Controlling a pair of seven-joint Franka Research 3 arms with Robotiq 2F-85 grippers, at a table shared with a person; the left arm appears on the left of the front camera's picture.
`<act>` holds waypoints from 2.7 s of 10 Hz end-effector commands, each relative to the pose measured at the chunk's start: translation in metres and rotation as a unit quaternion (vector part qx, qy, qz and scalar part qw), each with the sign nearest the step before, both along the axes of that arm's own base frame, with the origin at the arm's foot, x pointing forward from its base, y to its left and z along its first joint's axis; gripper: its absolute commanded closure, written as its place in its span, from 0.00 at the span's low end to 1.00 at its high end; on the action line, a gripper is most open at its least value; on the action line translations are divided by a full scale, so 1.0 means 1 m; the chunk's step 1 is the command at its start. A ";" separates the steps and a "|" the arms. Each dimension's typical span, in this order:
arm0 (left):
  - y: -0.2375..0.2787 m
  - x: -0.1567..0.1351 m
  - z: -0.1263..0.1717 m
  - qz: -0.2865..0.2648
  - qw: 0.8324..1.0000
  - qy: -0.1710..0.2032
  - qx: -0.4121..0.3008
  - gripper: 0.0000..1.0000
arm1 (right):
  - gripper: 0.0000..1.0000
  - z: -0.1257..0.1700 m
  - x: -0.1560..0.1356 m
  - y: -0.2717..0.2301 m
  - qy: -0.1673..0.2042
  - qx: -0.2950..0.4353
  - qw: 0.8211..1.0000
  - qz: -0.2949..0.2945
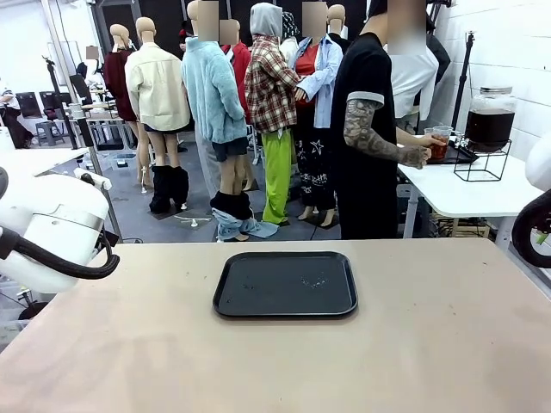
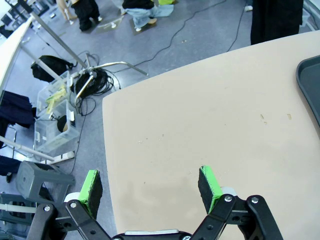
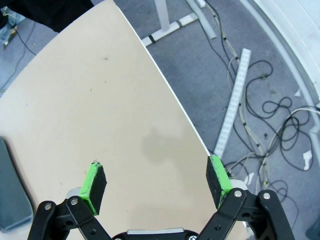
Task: Pour the drink into the iced cup.
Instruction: Open the gripper to release the iced cup you were holding.
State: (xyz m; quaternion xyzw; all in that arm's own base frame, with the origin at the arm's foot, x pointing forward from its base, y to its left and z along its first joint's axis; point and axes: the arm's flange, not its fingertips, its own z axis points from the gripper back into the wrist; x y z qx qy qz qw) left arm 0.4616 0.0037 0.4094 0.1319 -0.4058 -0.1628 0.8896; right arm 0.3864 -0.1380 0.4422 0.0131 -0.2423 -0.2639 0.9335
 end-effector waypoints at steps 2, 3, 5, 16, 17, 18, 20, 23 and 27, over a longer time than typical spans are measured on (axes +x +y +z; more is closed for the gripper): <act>0.002 0.003 0.002 -0.007 1.000 -0.002 0.003 0.00 | 0.00 -0.001 0.001 -0.001 -0.003 -0.005 1.000 0.000; 0.002 0.003 0.002 -0.007 1.000 -0.002 0.003 0.00 | 0.00 -0.001 0.001 -0.001 -0.003 -0.005 1.000 0.000; 0.002 0.003 0.002 -0.007 1.000 -0.002 0.003 0.00 | 0.00 -0.001 0.001 -0.001 -0.003 -0.005 1.000 0.000; 0.002 0.003 0.002 -0.007 1.000 -0.002 0.003 0.00 | 0.00 -0.001 0.001 -0.001 -0.003 -0.005 1.000 0.000; 0.002 0.003 0.002 -0.007 1.000 -0.002 0.003 0.00 | 0.00 -0.001 0.001 -0.001 -0.003 -0.005 1.000 0.000; 0.002 0.003 0.002 -0.007 1.000 -0.002 0.003 0.00 | 0.00 -0.001 0.001 -0.001 -0.003 -0.005 1.000 0.000; 0.002 0.003 0.002 -0.007 1.000 -0.002 0.003 0.00 | 0.00 -0.001 0.001 -0.001 -0.003 -0.005 1.000 0.000; 0.002 0.003 0.002 -0.007 1.000 -0.002 0.003 0.00 | 0.00 -0.001 0.001 -0.001 -0.003 -0.005 1.000 0.000; 0.002 0.003 0.002 -0.007 1.000 -0.002 0.003 0.00 | 0.00 -0.001 0.001 -0.001 -0.003 -0.005 1.000 0.000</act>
